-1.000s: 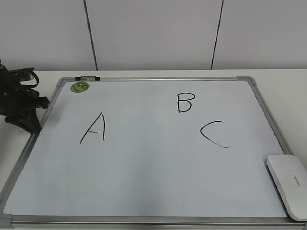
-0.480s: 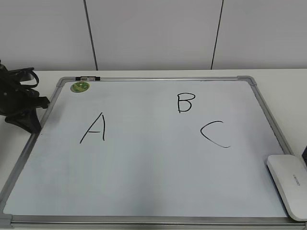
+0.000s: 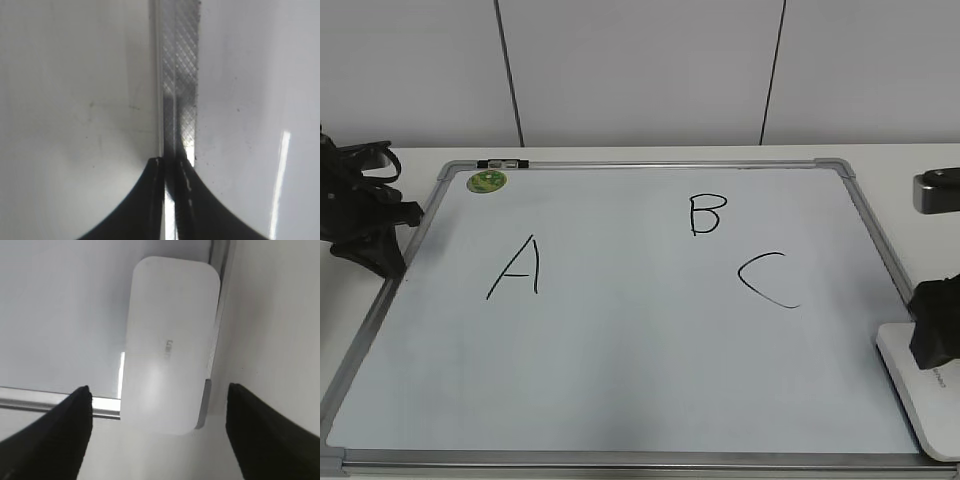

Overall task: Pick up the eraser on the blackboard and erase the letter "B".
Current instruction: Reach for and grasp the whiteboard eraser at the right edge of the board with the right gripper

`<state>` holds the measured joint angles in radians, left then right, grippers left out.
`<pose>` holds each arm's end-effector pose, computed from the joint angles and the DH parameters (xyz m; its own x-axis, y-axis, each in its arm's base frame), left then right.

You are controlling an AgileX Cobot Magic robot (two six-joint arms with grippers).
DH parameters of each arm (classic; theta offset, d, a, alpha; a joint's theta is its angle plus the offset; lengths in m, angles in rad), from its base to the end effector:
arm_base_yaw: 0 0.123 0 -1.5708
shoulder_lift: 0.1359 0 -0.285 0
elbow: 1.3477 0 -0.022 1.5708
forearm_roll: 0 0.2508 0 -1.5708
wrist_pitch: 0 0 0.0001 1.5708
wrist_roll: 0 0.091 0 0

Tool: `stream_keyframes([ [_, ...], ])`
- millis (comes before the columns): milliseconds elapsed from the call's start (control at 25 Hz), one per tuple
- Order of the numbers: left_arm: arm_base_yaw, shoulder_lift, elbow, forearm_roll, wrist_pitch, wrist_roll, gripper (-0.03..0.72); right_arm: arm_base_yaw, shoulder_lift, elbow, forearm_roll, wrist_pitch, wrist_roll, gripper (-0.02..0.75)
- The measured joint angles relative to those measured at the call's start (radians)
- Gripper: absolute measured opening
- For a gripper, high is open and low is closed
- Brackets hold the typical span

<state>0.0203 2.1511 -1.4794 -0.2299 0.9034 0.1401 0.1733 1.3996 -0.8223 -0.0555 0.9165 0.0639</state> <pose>0.4171 -0.0078 0.1288 -0.9952 -0.0239 -0.0951 -0.0066 0.9839 -0.1785 0.2336 0.0368 0.2195 -0.9762 -0.1404 -0.1654 -0.1358 0.9900 -0.0385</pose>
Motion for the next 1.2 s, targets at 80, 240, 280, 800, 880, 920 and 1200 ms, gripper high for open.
stream_keyframes([
  [80, 0.000, 0.000, 0.000, 0.000, 0.000, 0.000, 0.011, 0.000, 0.027, 0.000, -0.002, -0.020, 0.006, 0.641],
  [240, 0.000, 0.000, 0.000, 0.000, 0.000, 0.000, 0.011, 0.000, 0.085, 0.000, -0.006, -0.052, 0.012, 0.641],
  [280, 0.000, 0.000, 0.000, 0.000, 0.000, 0.000, 0.011, 0.000, 0.099, 0.000, -0.006, -0.056, 0.012, 0.641],
  [800, 0.000, 0.000, 0.000, 0.000, 0.000, 0.000, 0.011, 0.000, 0.174, 0.000, -0.061, -0.097, 0.082, 0.636],
  [880, 0.000, 0.000, 0.000, 0.000, 0.000, 0.000, 0.011, 0.000, 0.174, 0.000, -0.061, -0.099, 0.088, 0.636],
  [920, 0.000, 0.000, 0.000, 0.000, 0.000, 0.000, 0.011, -0.002, 0.174, 0.000, -0.061, -0.099, 0.090, 0.633],
  [1200, 0.000, 0.000, 0.000, 0.000, 0.000, 0.000, 0.011, -0.063, 0.174, 0.000, -0.024, -0.102, 0.058, 0.628],
])
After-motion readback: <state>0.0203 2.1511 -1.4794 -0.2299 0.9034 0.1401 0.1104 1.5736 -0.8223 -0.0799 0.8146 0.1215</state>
